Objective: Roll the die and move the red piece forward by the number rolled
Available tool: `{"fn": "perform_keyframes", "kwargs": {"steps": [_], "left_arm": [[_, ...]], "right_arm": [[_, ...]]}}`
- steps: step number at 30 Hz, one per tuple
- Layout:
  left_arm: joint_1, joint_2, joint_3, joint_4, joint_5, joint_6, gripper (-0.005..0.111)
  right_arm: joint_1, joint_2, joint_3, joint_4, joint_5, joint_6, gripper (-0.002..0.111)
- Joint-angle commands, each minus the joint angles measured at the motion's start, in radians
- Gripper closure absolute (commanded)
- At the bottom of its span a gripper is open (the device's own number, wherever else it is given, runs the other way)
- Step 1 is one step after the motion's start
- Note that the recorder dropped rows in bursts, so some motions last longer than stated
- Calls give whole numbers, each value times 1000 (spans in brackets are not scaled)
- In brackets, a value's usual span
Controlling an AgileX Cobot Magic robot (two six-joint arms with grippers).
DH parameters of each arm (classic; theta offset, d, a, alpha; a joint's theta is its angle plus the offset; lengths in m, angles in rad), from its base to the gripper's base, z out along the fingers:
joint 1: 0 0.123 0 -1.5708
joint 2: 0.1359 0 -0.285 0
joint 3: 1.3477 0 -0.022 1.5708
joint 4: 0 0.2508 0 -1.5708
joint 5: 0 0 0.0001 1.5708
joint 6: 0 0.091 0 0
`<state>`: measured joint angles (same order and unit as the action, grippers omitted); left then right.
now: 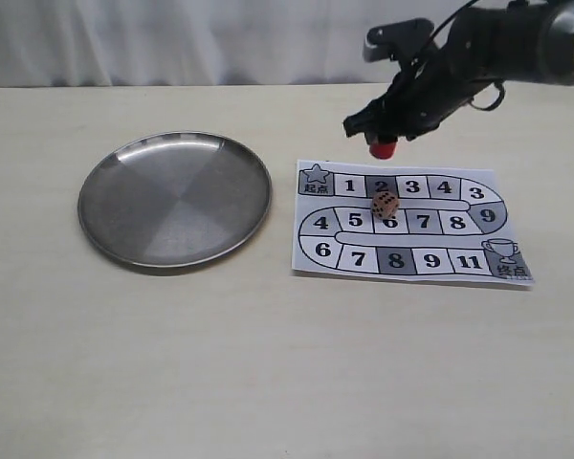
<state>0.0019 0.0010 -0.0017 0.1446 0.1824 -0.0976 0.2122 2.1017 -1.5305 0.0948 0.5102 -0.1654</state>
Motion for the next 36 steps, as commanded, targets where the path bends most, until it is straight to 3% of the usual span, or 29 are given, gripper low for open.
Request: {"fn": "perform_keyframes", "kwargs": {"steps": [1,15,28,36], "left_arm": [[-2,-1,2,0,-9,-1,107],[-2,-1,2,0,-9,-1,107],[-2,-1,2,0,-9,-1,107],[-2,-1,2,0,-9,-1,107]], "right_arm": [[-5,88,1,-7,0,5,104],[-5,108,1,-28,17,0,104],[-12,-179,-4,-130,7,48,104],[-48,-171,11,-133,34,84,104]]}}
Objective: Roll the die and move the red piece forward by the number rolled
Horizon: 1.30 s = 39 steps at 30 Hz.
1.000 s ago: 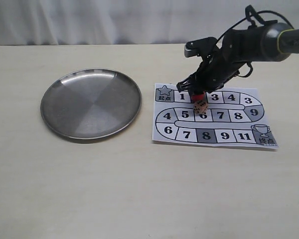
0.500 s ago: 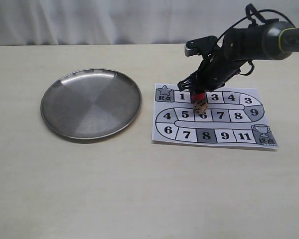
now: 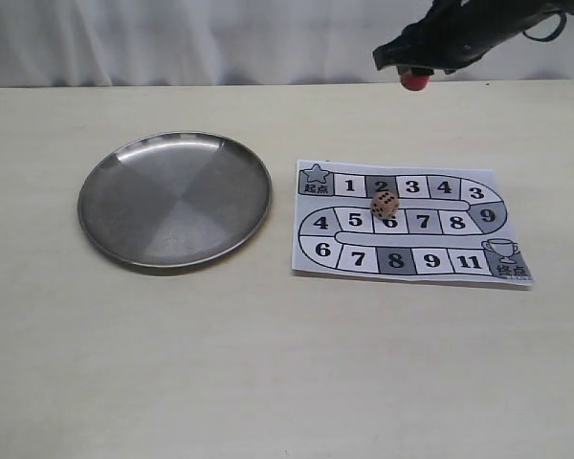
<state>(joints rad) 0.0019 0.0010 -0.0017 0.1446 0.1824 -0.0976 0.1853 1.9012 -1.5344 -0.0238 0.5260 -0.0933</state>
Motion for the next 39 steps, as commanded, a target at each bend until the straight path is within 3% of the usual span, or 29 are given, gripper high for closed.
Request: {"fn": "perform_keyframes", "kwargs": {"steps": [1,13,24,34,39], "left_arm": [[-2,-1,2,0,-9,-1,107],[-2,-1,2,0,-9,-1,107],[-2,-1,2,0,-9,-1,107],[-2,-1,2,0,-9,-1,107],[-2,-1,2,0,-9,-1,107]], "right_arm": [[-26,47,21,-14,17,12,104],[-49,284,48,-14,24,12,104],[-49,288,48,-14,26,12,104],[-60,13,46,-14,2,22,104],[-81,21,46,-15,3,38,104]]}}
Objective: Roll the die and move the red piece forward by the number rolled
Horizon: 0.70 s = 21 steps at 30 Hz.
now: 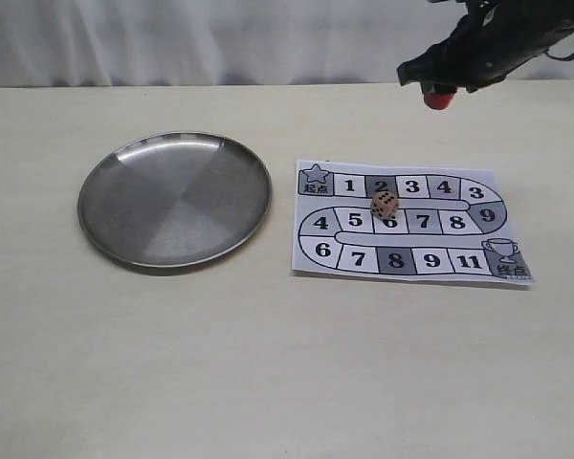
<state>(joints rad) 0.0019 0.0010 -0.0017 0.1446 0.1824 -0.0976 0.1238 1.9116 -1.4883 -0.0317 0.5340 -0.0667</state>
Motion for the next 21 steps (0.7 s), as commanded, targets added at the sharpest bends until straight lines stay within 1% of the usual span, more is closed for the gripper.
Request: {"fn": "perform_keyframes", "kwargs": {"steps": [1,12,21], "left_arm": [[-2,-1,2,0,-9,-1,107],[-2,-1,2,0,-9,-1,107],[-2,-1,2,0,-9,-1,107]], "right_arm": [[-22,21,1,-7,-3,11,104],[-49,229,1,-13,15,11,104],[-65,306,1,-11,58,30,104]]}}
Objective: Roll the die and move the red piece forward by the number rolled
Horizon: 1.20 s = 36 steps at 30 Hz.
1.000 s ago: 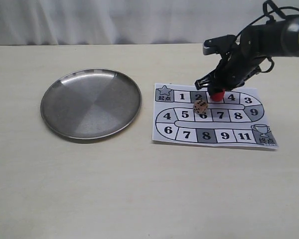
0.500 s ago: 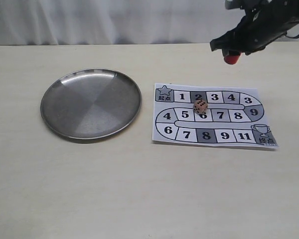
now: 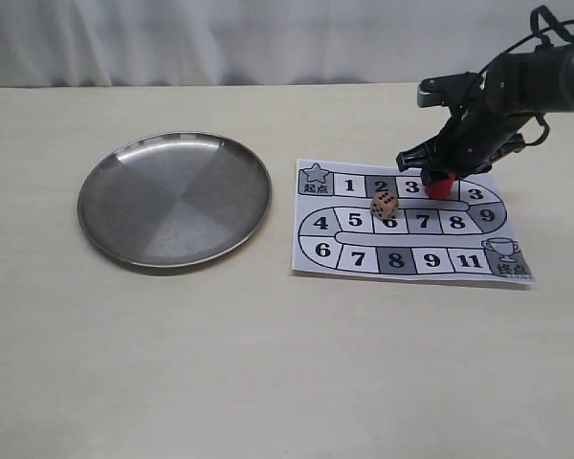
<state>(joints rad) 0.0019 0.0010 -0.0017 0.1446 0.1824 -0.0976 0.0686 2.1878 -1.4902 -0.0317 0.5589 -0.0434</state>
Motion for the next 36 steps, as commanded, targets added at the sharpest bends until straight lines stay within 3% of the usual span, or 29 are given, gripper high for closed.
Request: {"fn": "perform_keyframes", "kwargs": {"steps": [1,14,24,36], "left_arm": [[-2,-1,2,0,-9,-1,107],[-2,-1,2,0,-9,-1,107],[-2,-1,2,0,-9,-1,107],[-2,-1,2,0,-9,-1,107]], "right_arm": [[-10,31,3,-11,35,6,104],[-10,15,1,-9,46,6,104],[-14,-217,1,-18,54,6,104],[-92,-236,43,-6,18,6,104]]}}
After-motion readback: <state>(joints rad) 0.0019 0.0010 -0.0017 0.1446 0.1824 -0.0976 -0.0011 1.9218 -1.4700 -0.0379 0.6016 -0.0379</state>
